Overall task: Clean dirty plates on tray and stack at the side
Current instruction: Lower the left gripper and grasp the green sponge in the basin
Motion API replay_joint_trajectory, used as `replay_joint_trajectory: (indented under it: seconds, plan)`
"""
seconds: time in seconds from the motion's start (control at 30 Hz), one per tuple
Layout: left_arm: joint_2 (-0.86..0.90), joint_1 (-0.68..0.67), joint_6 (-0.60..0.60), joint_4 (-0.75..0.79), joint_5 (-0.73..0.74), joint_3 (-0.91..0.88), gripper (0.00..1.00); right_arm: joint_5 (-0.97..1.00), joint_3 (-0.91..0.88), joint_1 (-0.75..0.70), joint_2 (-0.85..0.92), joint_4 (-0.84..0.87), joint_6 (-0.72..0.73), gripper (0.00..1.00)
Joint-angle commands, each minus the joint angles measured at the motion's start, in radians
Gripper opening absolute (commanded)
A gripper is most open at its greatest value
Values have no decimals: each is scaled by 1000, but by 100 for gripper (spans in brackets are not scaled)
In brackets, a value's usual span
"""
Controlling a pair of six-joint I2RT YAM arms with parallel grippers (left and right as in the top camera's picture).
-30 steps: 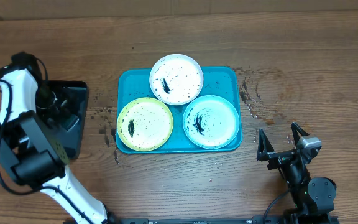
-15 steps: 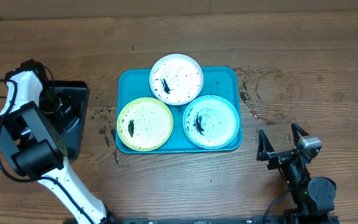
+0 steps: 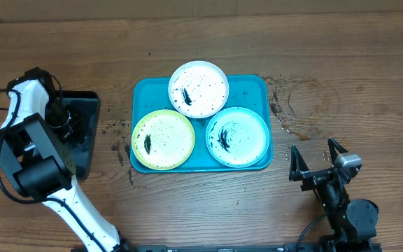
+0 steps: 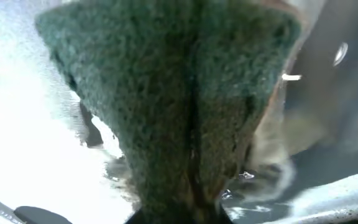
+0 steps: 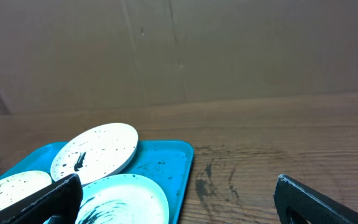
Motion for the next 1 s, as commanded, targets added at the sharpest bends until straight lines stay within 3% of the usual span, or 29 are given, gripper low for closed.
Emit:
replay_joint_trajectory:
  seconds: [0.0,0.1,0.13,0.17,0.23,0.27,0.53,0.97]
  plan:
    - [30,0,0,0,-18,4,4,10,-10,-3,-9,5,-7,100]
    - [30,0,0,6,-21,4,4,10,-10,-3,-9,6,-7,100]
    - [29,0,0,10,-21,4,7,10,-10,-3,-9,5,-7,100]
    - [29,0,-1,19,-24,4,16,10,-10,-3,-9,5,-7,100]
    - [29,0,0,41,-29,4,64,10,-10,-3,-9,5,-7,100]
    - [29,0,0,58,-29,4,100,10,-10,-3,-9,6,-7,100]
    - [30,0,0,151,-129,4,100,10,-10,-3,-9,5,-7,100]
    - [30,0,26,258,-150,4,100,10,-10,-3,-9,5,-7,100]
